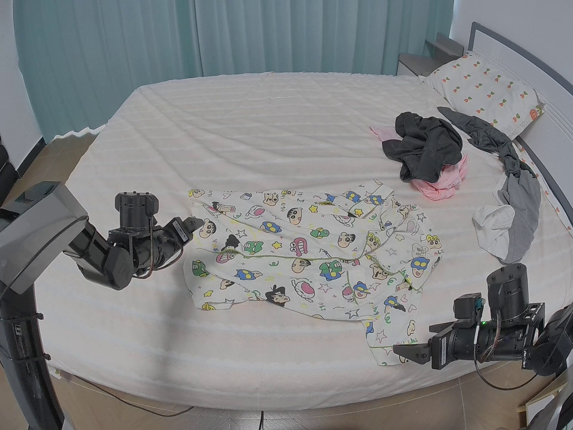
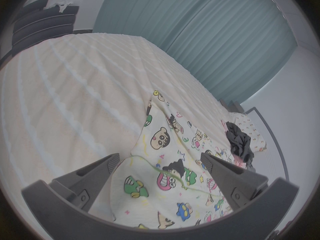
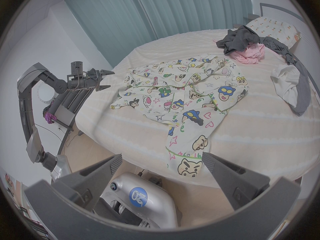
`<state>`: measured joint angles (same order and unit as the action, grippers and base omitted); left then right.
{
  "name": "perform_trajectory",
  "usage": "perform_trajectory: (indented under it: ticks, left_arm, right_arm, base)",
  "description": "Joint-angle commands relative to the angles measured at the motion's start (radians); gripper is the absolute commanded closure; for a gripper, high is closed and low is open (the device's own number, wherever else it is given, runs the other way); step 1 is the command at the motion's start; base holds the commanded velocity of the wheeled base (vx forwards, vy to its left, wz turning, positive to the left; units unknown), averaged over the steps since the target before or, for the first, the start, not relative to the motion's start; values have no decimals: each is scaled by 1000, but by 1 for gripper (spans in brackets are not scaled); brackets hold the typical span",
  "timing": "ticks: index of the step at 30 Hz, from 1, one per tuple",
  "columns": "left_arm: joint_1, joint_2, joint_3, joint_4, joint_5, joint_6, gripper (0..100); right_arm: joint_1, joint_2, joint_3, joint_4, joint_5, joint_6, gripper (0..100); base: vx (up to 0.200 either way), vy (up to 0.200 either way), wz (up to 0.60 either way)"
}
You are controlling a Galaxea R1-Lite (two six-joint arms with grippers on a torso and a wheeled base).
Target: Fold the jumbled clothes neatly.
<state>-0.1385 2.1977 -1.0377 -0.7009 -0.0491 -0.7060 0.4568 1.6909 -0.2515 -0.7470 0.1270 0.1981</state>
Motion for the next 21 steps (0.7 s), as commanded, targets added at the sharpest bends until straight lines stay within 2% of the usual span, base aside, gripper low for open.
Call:
perform_trajectory:
  ticks: [1,2,4,7,9,12,14,15,16,17,18,19,21]
  left_arm:
    - [-9,-173,232,-5,-94,97,0]
    - [-12,-188,260,-5,-112,109,0]
    - [-58,-253,400,-5,-182,203,0]
    - [-139,-257,507,-3,-155,313,0]
    - [-184,-253,518,-2,-90,322,0]
    - [-279,-170,507,-9,63,322,0]
    - [-279,-170,507,-9,63,322,0]
    - [-346,-79,458,-32,204,321,0]
    - [-351,-72,450,-34,216,321,0]
    - [-368,-35,415,-37,269,321,0]
    - [-368,-35,415,-37,269,321,0]
    - [-391,17,367,-37,345,322,0]
    - [-403,47,326,-35,402,322,0]
  right_arm:
    - [0,-13,0,0,0,0,0]
    - [0,-14,0,0,0,0,0]
    - [0,-14,0,-2,0,0,0]
    - [0,-16,0,0,0,0,0]
    - [0,-16,0,0,0,-2,0]
    - [0,-26,1,0,0,0,0]
    - [0,-26,1,0,0,0,0]
    - [0,-34,1,0,0,0,0]
    - [0,-34,1,0,0,0,0]
    - [0,-34,1,0,0,0,0]
    - [0,-34,1,0,0,0,0]
    - [0,-33,1,0,0,0,0]
    - [0,-34,1,0,0,0,0]
  base:
    - [0,0,0]
    - [0,0,0]
    - [0,0,0]
    - [0,0,0]
    - [0,0,0]
    - [0,0,0]
    - [0,0,0]
    - [0,0,0]
    - [0,0,0]
    - [0,0,0]
    - [0,0,0]
    - [0,0,0]
    - [0,0,0]
